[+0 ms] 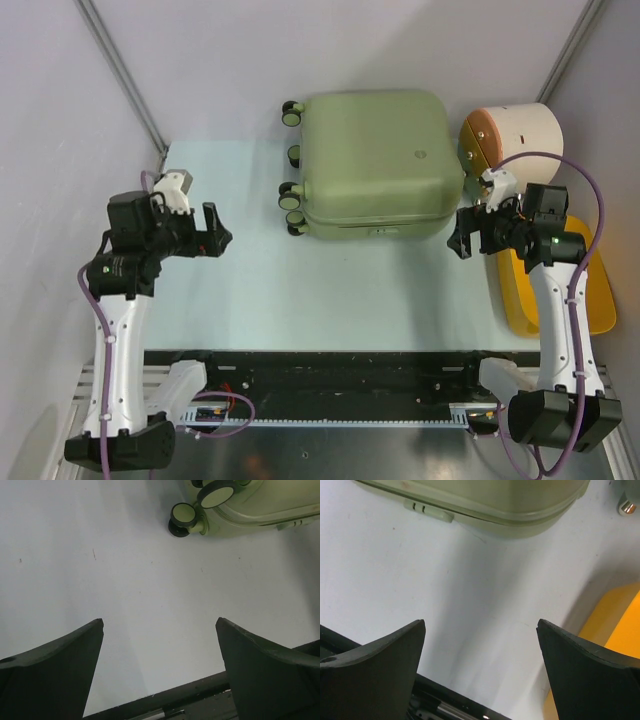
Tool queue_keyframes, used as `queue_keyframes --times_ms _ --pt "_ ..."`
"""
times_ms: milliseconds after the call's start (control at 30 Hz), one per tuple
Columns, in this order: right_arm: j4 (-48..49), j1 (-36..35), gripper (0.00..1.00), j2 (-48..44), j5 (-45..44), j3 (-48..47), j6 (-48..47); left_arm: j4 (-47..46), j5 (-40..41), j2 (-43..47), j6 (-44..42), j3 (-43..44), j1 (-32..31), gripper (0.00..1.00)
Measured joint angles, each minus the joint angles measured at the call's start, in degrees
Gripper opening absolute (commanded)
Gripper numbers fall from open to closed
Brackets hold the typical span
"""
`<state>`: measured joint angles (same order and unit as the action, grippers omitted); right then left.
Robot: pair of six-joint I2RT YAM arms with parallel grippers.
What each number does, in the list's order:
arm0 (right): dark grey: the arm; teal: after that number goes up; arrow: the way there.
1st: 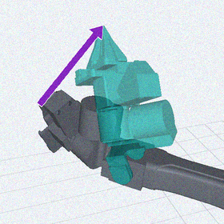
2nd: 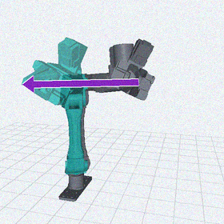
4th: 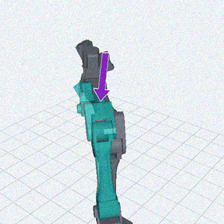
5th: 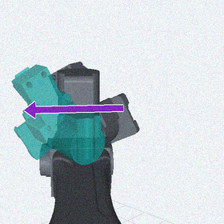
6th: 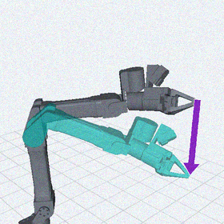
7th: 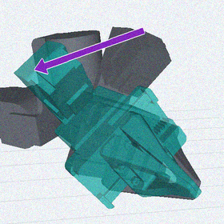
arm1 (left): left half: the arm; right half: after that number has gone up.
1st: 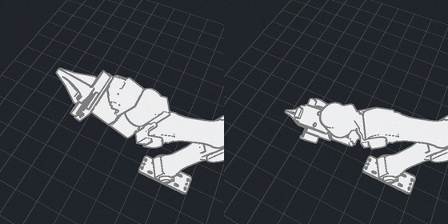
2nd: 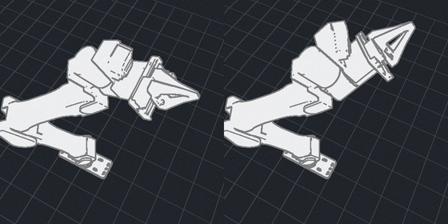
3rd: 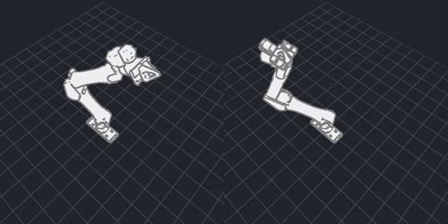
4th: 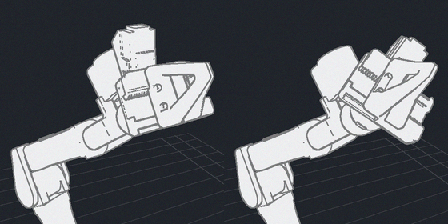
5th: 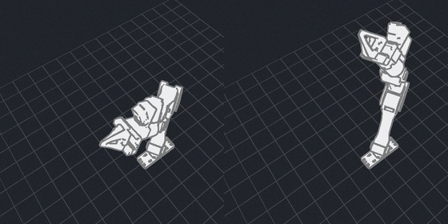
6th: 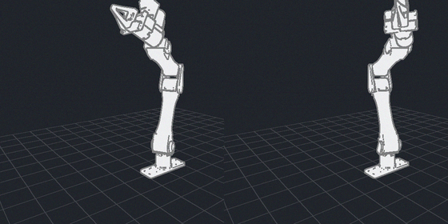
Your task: Open, take out, and arrange the luggage
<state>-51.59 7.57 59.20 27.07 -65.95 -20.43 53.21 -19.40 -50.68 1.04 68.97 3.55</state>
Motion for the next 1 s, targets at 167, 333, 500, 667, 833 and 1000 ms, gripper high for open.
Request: queue_keyframes --times_ms 167,333,500,667,833,1000 --pt "2.8 -0.5 1.00 0.1 0.5 0.0 3.0 0.1 -5.4 -6.5 -10.9 5.1 -0.4 1.00" --pt "4.7 -0.7 1.00 0.9 0.5 0.0 5.4 -1.0 -6.3 -16.4 -24.4 14.2 -5.4 1.00" --pt "5.8 -0.1 1.00 2.1 0.7 -0.1 6.5 -1.7 -6.0 -24.3 -38.3 19.7 -12.1 1.00" --pt "6.2 1.1 1.00 3.3 0.9 -0.3 6.9 -1.7 -8.2 -32.5 -48.6 25.1 -13.0 1.00" --pt "6.3 1.9 1.00 4.4 1.0 -0.4 6.9 -2.0 -9.4 -38.7 -55.7 28.3 -14.6 1.00" --pt "6.4 2.5 1.00 5.4 1.0 -0.6 6.9 -2.1 -9.3 -42.9 -61.2 28.7 -18.9 1.00"
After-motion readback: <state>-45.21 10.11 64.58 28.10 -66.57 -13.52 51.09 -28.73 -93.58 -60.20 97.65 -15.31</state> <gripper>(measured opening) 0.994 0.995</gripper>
